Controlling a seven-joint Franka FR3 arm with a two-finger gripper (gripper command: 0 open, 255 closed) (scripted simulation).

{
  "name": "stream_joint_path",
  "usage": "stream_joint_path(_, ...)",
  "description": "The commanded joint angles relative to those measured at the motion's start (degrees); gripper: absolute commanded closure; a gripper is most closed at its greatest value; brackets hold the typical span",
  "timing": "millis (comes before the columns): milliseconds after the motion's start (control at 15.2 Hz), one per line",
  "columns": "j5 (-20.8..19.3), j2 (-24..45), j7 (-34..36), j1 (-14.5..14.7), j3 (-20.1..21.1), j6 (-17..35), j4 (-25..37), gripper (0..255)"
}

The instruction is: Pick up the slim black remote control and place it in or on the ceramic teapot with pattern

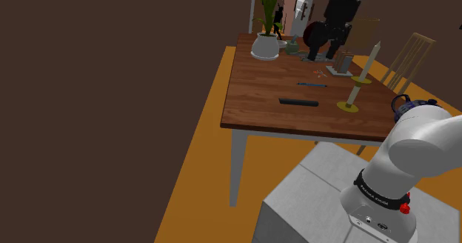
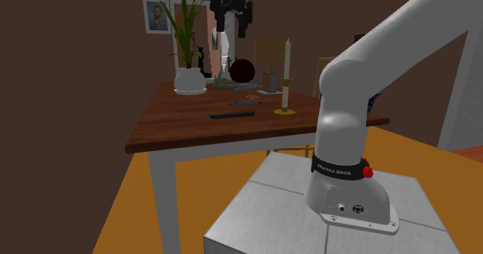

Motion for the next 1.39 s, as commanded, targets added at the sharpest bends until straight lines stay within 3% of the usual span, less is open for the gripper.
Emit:
stream_joint_path(0, 0.0, 0.0, 0.0, 0.0, 0.0, 0.0, 0.0, 0)
stream_joint_path(660, -10.4, 4.8, -23.8, 1.9, -10.9, 15.3, -10.8, 0)
stream_joint_path(1320, -17.3, 21.4, -47.0, 5.1, -23.0, 34.7, -11.9, 0)
